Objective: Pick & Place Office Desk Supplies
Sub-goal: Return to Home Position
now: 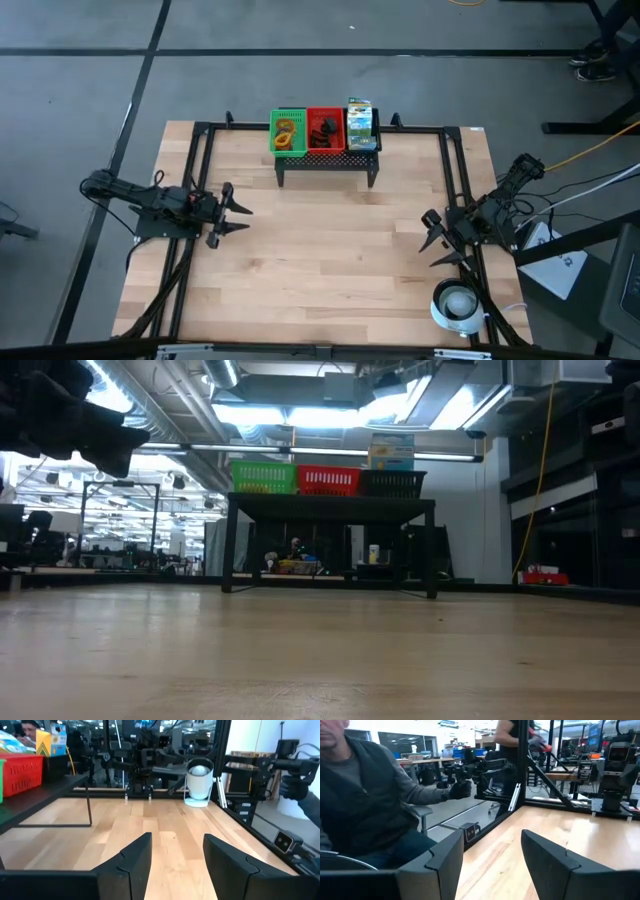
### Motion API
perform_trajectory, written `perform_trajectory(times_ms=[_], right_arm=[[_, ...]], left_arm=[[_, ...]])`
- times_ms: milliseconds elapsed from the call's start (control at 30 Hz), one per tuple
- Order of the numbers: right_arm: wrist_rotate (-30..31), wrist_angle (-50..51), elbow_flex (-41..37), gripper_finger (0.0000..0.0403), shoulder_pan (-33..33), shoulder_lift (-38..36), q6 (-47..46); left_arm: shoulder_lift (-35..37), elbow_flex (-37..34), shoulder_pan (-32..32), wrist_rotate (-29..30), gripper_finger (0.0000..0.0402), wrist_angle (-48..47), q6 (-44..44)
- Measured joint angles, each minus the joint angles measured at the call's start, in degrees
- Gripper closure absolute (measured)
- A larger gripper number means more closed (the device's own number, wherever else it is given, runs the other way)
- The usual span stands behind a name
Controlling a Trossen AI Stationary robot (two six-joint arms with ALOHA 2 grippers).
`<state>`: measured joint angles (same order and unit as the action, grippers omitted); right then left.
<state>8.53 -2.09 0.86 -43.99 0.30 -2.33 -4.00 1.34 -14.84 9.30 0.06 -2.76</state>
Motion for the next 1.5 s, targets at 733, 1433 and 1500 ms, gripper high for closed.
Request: perform_trajectory(times_ms=[733, 1433, 1500], right_arm=[[7.7, -1.1, 0.1, 0.0202, 17.3, 1.8, 13.2], [2.4, -0.4, 0.1, 0.0202, 20.3, 3.5, 4.3], [2.4, -0.4, 0.1, 0.0202, 20.3, 3.5, 4.4]], left_arm=[[-2.4, -0.1, 0.0, 0.2, 0.0226, 2.4, -2.4], [-2.4, -0.1, 0.0, 0.1, 0.0226, 2.7, -2.5], [-2.4, -0.1, 0.0, 0.0, 0.0226, 2.7, -2.5]])
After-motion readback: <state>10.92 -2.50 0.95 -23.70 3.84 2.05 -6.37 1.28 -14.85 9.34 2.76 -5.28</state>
